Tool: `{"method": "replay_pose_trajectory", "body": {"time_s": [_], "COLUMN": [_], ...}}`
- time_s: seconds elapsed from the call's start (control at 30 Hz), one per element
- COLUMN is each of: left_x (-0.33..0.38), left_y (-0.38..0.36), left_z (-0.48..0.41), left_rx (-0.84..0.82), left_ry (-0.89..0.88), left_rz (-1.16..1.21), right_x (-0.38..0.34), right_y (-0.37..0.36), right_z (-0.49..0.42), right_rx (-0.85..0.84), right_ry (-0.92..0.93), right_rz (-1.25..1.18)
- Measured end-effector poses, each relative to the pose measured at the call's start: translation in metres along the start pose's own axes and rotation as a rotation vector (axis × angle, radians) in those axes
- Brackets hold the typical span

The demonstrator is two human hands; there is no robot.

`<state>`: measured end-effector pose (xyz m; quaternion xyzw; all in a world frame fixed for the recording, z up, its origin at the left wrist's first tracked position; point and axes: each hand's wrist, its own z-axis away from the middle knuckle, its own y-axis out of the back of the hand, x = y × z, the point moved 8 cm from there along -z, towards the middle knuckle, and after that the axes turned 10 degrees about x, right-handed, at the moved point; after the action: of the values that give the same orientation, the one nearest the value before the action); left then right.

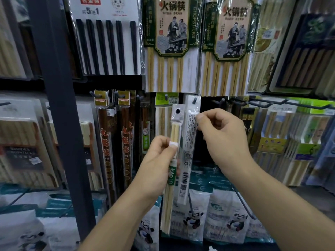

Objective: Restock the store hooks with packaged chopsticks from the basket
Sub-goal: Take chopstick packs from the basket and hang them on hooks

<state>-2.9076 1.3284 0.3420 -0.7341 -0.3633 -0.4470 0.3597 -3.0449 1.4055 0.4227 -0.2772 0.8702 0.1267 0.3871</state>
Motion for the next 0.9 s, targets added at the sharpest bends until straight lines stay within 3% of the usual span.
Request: {"method": "replay_pose_trajectory", "body": {"time_s": [0.23,0.57,0.9], "left_x": [0.014,0.003,-0.003], "left_y": [-0.011,-0.010,-0.011], "left_z": [-0.001,0.000,-0.001], "left_rx": [0.001,0.066,0.082], "left_ry": [-0.150,-0.086,-0.109], "left_rz": [-0.031,-0.108,-0.165], "right_x": [-0.015,-0.005,0.000], "right_y": [-0.008,-0.005,-0.005], "right_z": [0.003,-0.025,-0.031], "right_rx": [-0.090,0.011,0.068], "right_ry": [0.072,-0.037,-0.018], "right_rz": [0.009,0.023,0.079]}}
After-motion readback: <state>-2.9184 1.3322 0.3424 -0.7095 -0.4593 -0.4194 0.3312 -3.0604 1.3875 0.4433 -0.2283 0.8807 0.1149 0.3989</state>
